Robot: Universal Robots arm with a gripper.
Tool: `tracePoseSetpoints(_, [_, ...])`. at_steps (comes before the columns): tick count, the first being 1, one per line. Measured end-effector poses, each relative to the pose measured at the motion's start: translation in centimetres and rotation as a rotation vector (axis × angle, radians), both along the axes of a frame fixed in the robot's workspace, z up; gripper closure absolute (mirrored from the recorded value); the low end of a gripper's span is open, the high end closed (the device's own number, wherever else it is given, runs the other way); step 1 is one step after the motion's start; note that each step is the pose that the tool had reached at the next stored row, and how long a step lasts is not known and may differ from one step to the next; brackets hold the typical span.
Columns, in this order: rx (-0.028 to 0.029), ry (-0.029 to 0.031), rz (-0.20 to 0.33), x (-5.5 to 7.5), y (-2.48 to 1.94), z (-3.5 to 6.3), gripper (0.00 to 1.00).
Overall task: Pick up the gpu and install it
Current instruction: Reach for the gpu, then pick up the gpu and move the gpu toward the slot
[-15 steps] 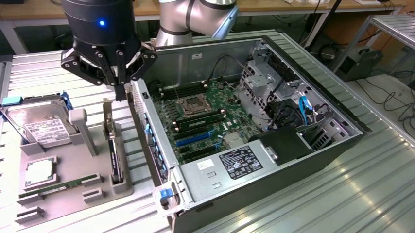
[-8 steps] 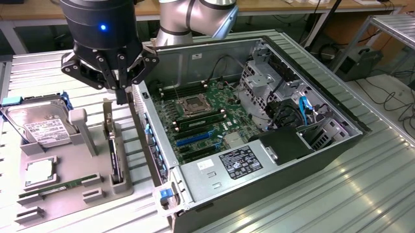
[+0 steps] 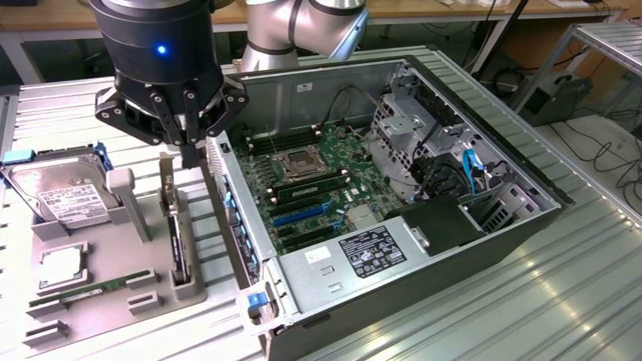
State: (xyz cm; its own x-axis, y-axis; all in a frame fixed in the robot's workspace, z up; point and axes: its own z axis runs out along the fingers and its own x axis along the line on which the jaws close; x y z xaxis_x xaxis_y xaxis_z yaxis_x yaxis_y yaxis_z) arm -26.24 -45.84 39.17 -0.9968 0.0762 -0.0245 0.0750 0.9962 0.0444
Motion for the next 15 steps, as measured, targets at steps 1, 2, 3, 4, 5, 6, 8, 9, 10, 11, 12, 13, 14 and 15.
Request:
tracePoseSetpoints(1, [0.0000, 0.0000, 0.000, 0.00, -0.09, 0.00, 0.89])
tracePoseSetpoints(2, [0.0000, 0.0000, 0.000, 0.00, -0.17, 0.00, 0.89])
tracePoseSetpoints(3, [0.0000, 0.0000, 0.000, 0.00, -0.25, 0.00, 0.89])
tracePoseSetpoints(4, [0.0000, 0.0000, 0.000, 0.00, -0.32, 0.00, 0.89])
tracePoseSetpoints(5, [0.0000, 0.0001, 0.000, 0.00, -0.37, 0.00, 0.89])
tracePoseSetpoints(6, [0.0000, 0.0000, 0.000, -0.01, -0.40, 0.00, 0.89])
tracePoseSetpoints(8, [-0.0001, 0.0000, 0.000, 0.00, -0.41, 0.00, 0.89])
tracePoseSetpoints(9, [0.0000, 0.0000, 0.000, 0.00, -0.41, 0.00, 0.89])
tracePoseSetpoints(10, [0.0000, 0.0000, 0.000, 0.00, -0.41, 0.00, 0.89])
tracePoseSetpoints(11, [0.0000, 0.0000, 0.000, 0.00, -0.41, 0.00, 0.89])
tracePoseSetpoints(12, [0.0000, 0.0000, 0.000, 0.00, -0.41, 0.00, 0.89])
tracePoseSetpoints(13, [0.0000, 0.0000, 0.000, 0.00, -0.41, 0.00, 0.89])
tracePoseSetpoints(14, [0.0000, 0.0000, 0.000, 0.00, -0.41, 0.00, 0.89])
tracePoseSetpoints(15, [0.0000, 0.0000, 0.000, 0.00, -0.41, 0.00, 0.89])
